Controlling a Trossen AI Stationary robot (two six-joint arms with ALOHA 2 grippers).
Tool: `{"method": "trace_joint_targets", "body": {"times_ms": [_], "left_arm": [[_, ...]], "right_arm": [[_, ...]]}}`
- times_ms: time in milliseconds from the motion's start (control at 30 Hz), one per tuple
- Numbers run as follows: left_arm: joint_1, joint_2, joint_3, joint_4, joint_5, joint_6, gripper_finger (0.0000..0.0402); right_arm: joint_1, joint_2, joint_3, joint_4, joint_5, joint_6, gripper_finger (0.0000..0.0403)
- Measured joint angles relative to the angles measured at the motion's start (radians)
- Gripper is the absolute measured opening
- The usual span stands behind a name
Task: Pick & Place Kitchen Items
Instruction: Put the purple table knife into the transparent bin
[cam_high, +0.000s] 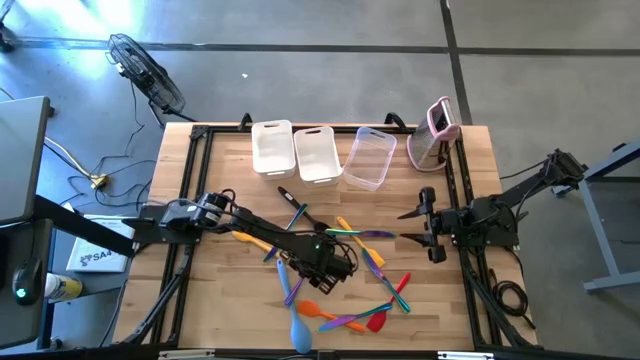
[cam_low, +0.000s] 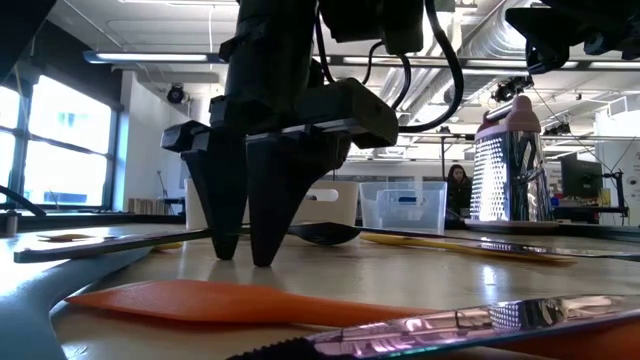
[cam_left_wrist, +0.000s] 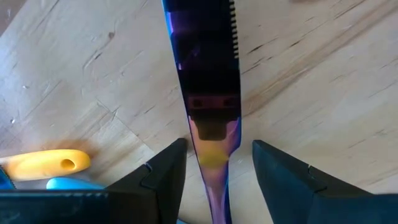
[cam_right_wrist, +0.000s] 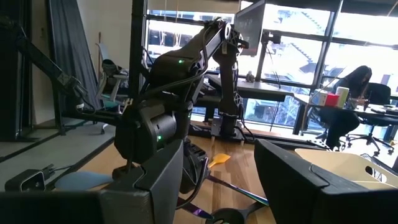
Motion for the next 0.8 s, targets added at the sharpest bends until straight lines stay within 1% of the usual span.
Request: {"method": "trace_joint_targets", "body": {"times_ms": [133, 333, 400, 800], "left_arm": [[0.0, 0.0, 0.0, 0.004, 0.02, 0.0, 0.0138], [0.0, 0.0, -0.001, 0.002, 0.03, 0.0, 0.0058], [0.0, 0.0, -0.001, 0.001, 0.032, 0.0, 0.0037], [0.0, 0.001, 0.006, -0.004, 0.03, -0.023, 0.0037]], "right_arm": [[0.0, 0.0, 0.0, 0.0, 0.0, 0.0, 0.0192], [0.0, 0.0, 0.0, -0.002, 0.0, 0.0, 0.0192], [0.0, 0.0, 0.0, -0.008, 0.0, 0.0, 0.0192], [0.0, 0.0, 0.0, -0.041, 0.0, 0.019, 0.0192]]}}
